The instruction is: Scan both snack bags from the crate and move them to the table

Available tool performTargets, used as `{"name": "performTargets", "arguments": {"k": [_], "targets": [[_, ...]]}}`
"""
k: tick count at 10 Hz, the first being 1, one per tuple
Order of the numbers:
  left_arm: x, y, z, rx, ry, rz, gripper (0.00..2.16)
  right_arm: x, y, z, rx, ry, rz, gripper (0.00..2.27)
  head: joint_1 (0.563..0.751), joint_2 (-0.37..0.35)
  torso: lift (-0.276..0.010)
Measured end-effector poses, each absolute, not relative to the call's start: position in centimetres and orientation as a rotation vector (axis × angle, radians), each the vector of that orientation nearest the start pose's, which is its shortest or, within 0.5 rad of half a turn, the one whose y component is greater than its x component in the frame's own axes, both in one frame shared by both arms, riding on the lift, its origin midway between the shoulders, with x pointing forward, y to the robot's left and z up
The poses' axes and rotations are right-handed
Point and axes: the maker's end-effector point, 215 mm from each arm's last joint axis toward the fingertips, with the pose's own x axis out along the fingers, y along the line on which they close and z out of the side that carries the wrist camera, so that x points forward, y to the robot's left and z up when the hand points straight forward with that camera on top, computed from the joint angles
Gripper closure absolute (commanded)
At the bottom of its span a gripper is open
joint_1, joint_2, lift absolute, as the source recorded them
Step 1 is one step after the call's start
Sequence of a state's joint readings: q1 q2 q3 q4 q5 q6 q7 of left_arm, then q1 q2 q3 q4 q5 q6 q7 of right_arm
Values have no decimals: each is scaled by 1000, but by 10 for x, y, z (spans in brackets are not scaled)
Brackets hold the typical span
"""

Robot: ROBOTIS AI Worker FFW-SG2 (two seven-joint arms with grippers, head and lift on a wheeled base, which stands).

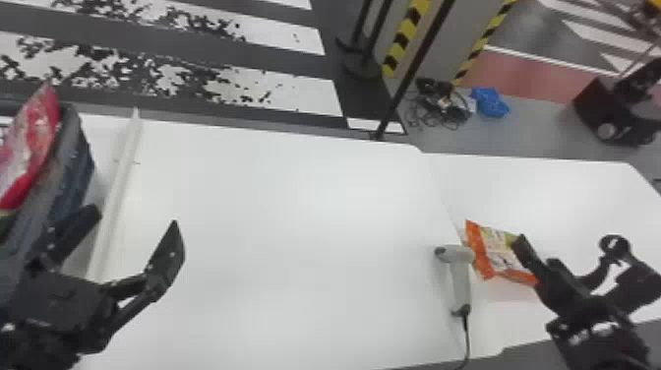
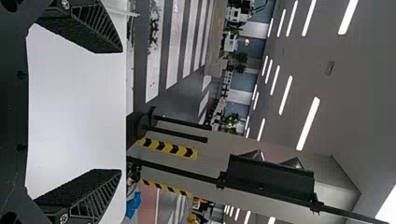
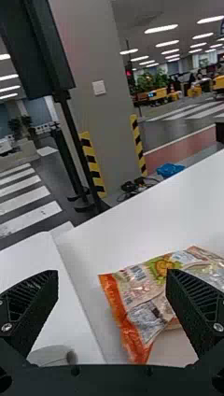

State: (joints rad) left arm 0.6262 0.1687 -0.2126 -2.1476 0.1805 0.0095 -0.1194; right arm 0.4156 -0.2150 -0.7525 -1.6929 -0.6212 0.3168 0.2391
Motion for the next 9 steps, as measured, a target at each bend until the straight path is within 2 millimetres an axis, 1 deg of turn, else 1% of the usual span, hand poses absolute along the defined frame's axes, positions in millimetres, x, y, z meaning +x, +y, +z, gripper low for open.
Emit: {"name": "performTargets", "arguments": {"k": [1, 2, 3, 4, 5, 6, 7, 8, 9], "targets": [[383, 98, -339, -165, 88, -381, 76, 350, -569, -410, 343, 242, -337, 53, 695, -350, -87], [383, 99, -337, -166, 85, -373, 76, 352, -510, -402, 374, 235, -235, 49, 695, -350, -87], [382, 101, -336, -163, 84, -365, 76, 355, -465, -399, 393, 234, -164, 53, 695, -350, -87], [381, 101, -335, -158, 85, -364, 76, 360, -423, -401, 394, 243, -102, 56, 695, -350, -87], [379, 102, -337, -151, 91, -364, 76, 364, -389, -403, 369, 241, -56, 63, 695, -350, -87], [376, 103, -339, -147, 98, -362, 76, 368, -356, -398, 308, 208, -7, 63, 695, -350, -87], [374, 105, -339, -140, 100, -354, 76, 371, -321, -383, 224, 142, 47, 63, 695, -340, -87], [372, 108, -338, -129, 102, -336, 76, 369, -289, -367, 163, 77, 91, 63, 695, -279, -87], [368, 111, -336, -123, 104, -328, 76, 367, -263, -358, 146, 41, 124, 66, 695, -238, -87]]}}
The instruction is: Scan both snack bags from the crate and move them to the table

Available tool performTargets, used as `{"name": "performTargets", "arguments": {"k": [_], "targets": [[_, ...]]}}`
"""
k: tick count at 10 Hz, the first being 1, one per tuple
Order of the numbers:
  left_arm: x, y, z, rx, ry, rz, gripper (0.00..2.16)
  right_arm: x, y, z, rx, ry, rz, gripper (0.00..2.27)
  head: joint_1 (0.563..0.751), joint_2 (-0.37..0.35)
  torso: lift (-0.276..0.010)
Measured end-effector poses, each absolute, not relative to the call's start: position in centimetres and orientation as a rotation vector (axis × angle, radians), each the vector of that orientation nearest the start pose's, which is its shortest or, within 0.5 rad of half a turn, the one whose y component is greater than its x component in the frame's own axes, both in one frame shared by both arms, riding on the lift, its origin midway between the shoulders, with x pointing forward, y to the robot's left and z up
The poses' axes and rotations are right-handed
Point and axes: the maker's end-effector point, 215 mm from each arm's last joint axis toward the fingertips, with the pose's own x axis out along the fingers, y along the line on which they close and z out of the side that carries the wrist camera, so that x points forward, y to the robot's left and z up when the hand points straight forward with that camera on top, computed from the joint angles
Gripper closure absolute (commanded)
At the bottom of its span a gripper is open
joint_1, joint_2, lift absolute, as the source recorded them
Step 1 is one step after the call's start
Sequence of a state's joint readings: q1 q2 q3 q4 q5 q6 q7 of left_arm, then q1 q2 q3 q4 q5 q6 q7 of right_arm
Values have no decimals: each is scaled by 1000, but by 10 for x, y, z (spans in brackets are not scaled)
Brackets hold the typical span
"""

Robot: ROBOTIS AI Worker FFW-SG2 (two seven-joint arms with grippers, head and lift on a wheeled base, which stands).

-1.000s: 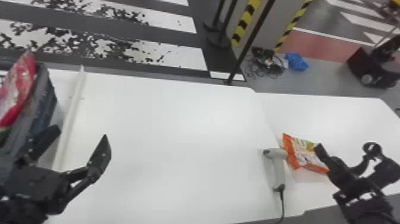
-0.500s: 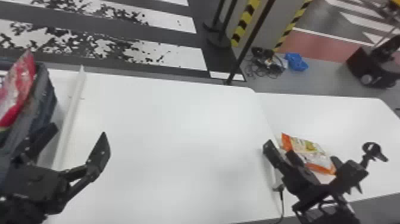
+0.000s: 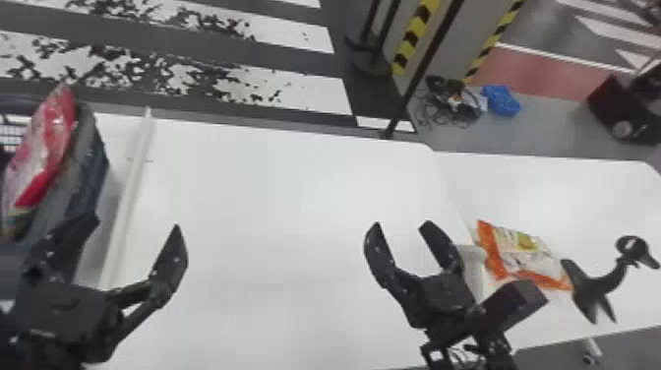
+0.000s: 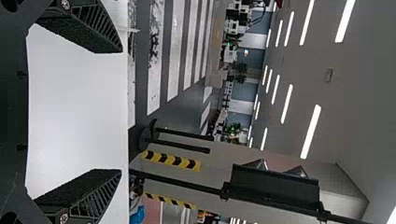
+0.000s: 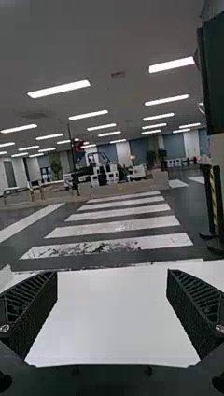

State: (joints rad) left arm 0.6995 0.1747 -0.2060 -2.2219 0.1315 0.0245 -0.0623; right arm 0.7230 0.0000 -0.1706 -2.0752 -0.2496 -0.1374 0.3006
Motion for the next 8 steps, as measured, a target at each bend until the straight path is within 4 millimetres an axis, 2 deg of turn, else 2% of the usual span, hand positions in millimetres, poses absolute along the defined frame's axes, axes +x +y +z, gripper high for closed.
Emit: {"name": "performTargets", "arguments": {"k": [1, 2, 3, 4, 6, 7, 8], "targets": [[364, 115, -335, -122, 109, -324, 76, 367, -256, -356, 149, 34, 135, 76, 695, -227, -87], [362, 124, -335, -121, 123, -322, 76, 367, -257, -358, 155, 36, 131, 76, 695, -214, -87], [364, 142, -338, -127, 155, -323, 76, 366, -265, -358, 162, 35, 118, 80, 695, -198, -87], [371, 169, -339, -131, 185, -306, 76, 362, -271, -358, 167, 31, 115, 97, 695, -167, -87], [396, 223, -321, -85, 152, -213, 76, 349, -273, -340, 186, -27, 141, 110, 695, -93, -87], [406, 243, -317, -50, 142, -160, 76, 350, -268, -335, 190, -41, 157, 110, 695, -46, -87], [421, 253, -325, -20, 159, -126, 76, 351, -265, -329, 189, -61, 167, 110, 695, -20, -87]]}}
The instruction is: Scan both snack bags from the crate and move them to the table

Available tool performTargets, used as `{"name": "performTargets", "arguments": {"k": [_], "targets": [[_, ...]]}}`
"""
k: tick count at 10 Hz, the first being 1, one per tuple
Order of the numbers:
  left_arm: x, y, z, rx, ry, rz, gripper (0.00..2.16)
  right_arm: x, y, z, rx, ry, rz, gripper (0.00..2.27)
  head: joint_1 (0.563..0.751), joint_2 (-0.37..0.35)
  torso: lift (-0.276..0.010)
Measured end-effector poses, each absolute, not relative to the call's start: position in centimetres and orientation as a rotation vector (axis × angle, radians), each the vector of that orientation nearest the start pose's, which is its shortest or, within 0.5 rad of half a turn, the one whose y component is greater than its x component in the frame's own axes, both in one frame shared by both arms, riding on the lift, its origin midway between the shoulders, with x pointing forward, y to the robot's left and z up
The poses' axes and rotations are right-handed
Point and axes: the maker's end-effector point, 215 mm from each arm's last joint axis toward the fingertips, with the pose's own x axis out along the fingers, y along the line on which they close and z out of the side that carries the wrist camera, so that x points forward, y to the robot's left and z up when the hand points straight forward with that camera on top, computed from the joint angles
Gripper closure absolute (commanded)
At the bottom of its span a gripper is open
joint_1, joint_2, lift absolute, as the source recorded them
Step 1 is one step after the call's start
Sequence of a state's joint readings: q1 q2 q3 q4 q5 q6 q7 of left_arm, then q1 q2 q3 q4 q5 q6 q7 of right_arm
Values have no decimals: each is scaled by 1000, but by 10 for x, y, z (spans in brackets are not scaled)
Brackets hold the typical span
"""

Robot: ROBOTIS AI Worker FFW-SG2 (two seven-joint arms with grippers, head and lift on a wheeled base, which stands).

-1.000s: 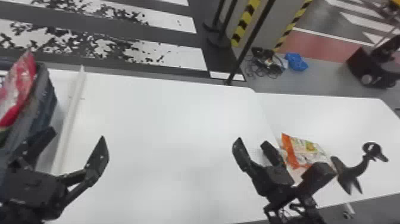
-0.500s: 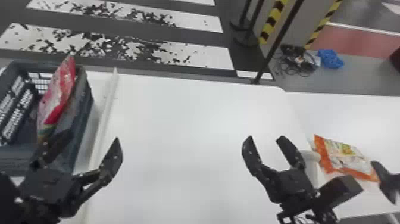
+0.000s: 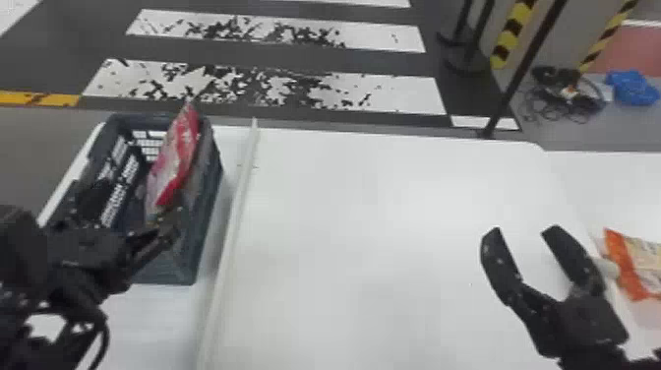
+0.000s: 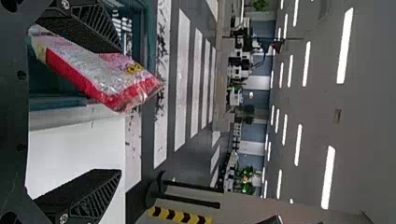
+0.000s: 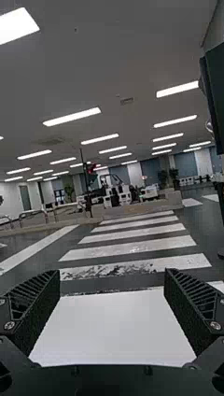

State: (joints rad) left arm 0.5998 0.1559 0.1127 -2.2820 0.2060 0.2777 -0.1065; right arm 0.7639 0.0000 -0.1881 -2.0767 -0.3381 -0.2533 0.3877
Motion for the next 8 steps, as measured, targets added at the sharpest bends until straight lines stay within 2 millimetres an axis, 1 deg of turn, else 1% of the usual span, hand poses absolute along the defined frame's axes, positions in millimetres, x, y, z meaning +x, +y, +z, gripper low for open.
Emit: {"name": "performTargets", "arguments": {"k": [1, 3, 5, 7, 8], "targets": [[435, 253, -334, 10, 180, -110, 76, 349, -267, -327, 185, -68, 166, 110, 695, -18, -87], [470, 241, -357, 26, 242, -120, 76, 344, -270, -327, 170, -81, 167, 110, 695, -37, -87], [498, 225, -358, 34, 246, -133, 76, 343, -274, -335, 161, -76, 162, 113, 695, -60, -87], [519, 223, -366, 49, 271, -115, 76, 345, -279, -343, 155, -66, 156, 113, 695, -72, -87], [525, 227, -367, 55, 275, -102, 76, 346, -282, -347, 150, -60, 155, 113, 695, -72, -87]]}}
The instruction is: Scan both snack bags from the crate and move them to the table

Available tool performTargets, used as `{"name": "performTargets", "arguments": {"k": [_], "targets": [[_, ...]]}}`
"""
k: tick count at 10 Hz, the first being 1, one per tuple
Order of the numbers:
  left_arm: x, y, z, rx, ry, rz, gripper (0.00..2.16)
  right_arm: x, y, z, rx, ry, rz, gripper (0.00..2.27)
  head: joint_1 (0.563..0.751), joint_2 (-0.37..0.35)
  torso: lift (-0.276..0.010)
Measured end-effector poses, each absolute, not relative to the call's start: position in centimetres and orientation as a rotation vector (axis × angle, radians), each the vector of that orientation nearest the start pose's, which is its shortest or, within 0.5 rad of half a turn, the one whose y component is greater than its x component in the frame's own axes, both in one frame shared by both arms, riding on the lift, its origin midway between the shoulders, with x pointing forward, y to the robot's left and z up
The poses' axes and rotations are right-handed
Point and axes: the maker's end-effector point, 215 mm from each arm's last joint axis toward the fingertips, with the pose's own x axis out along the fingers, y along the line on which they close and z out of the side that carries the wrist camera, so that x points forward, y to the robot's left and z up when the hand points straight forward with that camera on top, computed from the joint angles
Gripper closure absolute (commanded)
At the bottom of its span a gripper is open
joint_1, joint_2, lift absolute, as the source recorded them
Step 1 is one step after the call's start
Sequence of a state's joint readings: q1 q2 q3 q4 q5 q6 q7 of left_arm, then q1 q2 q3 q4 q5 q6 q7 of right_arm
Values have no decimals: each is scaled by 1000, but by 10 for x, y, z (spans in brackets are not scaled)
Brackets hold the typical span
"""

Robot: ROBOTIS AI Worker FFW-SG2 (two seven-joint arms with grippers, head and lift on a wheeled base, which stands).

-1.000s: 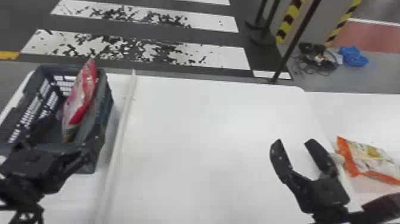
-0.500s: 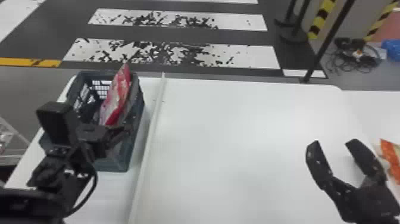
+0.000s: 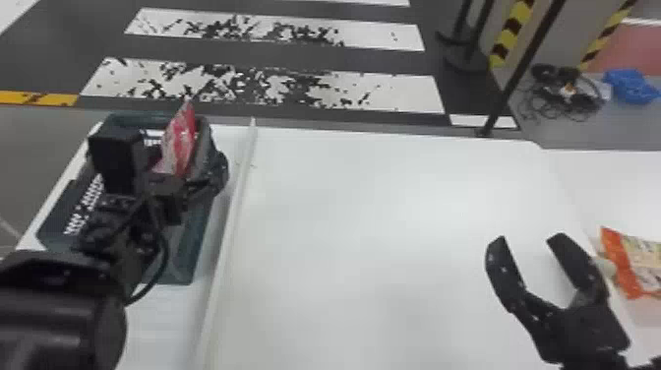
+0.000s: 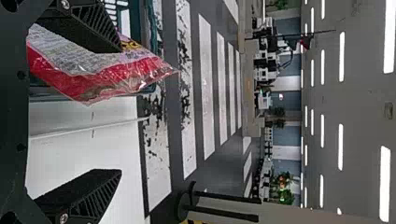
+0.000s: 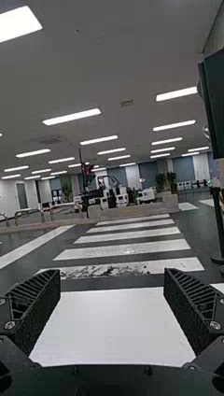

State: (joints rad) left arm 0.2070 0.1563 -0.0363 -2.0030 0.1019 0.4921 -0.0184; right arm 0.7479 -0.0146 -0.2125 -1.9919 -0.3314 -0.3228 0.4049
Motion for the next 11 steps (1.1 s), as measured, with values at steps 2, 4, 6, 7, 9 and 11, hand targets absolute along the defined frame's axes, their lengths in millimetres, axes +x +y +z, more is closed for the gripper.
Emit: {"name": "performTargets", "arguments": {"k": [2, 4, 6, 7, 9, 11], "targets": [[530, 233, -374, 73, 287, -85, 80, 346, -288, -352, 139, -49, 152, 113, 695, -71, -87], [530, 243, -381, 83, 300, -53, 110, 345, -294, -357, 126, -39, 154, 124, 695, -66, -87], [530, 248, -385, 83, 304, -42, 252, 343, -302, -355, 111, -43, 151, 127, 695, -69, -87], [530, 249, -385, 83, 305, -40, 363, 343, -304, -356, 107, -44, 152, 127, 695, -71, -87], [525, 249, -389, 80, 311, -40, 724, 343, -306, -359, 107, -38, 153, 130, 695, -74, -87], [520, 251, -386, 79, 301, -28, 1291, 342, -306, -363, 109, -32, 153, 140, 695, -72, -87]]}}
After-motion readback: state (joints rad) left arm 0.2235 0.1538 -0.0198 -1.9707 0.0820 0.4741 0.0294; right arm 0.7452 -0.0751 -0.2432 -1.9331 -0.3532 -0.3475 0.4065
